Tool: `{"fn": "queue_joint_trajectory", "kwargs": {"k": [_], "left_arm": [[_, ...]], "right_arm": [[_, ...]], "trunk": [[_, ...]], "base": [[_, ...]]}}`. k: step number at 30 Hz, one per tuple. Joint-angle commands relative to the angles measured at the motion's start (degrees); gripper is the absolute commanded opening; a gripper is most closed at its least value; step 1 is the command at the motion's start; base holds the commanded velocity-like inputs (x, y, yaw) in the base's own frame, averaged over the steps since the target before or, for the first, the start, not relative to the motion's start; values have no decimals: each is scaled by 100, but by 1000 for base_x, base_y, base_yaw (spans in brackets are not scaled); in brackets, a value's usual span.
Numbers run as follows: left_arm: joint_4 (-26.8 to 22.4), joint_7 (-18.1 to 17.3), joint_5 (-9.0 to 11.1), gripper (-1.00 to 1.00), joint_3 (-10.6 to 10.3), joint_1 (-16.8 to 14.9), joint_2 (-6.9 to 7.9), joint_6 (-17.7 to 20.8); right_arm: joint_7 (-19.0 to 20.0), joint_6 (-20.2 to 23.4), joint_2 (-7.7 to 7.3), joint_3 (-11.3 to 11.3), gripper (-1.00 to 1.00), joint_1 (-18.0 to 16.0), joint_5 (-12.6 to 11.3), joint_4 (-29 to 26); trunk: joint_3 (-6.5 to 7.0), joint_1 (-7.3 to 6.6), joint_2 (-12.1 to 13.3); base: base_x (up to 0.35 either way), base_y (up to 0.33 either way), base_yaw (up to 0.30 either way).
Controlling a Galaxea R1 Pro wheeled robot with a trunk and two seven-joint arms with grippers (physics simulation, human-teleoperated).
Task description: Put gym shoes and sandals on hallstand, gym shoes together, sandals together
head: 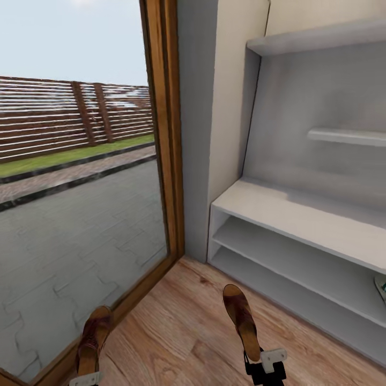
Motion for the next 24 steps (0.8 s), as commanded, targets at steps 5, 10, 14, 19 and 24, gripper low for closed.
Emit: {"fn": "queue_joint_trajectory", "kwargs": {"k": [5, 10, 14, 19, 24], "left_arm": [[1, -25, -70, -100, 49, -1, -4, -22], [1, -25, -69, -100, 48, -3, -4, -21], [1, -25, -69, -100, 48, -4, -4, -21], [1, -25, -69, -100, 48, -1, -4, -21], [1, -25, -70, -100, 48, -2, -4, -21]], "right_arm": [[-54, -4, 1, 44, -100, -5, 8, 7], [-54, -4, 1, 44, -100, -5, 8, 7], [-54, -4, 1, 44, -100, -5, 8, 7], [-52, -4, 1, 44, -100, -5, 8, 7], [-56, -4, 1, 44, -100, -5, 8, 7]], "trunk": [[12, -1, -2], [29, -1, -2], [43, -1, -2], [60, -1, -2], [77, -1, -2]], "base": [[0, 0, -250], [0, 0, -250], [0, 0, -250], [0, 0, -250], [0, 0, -250]]}}
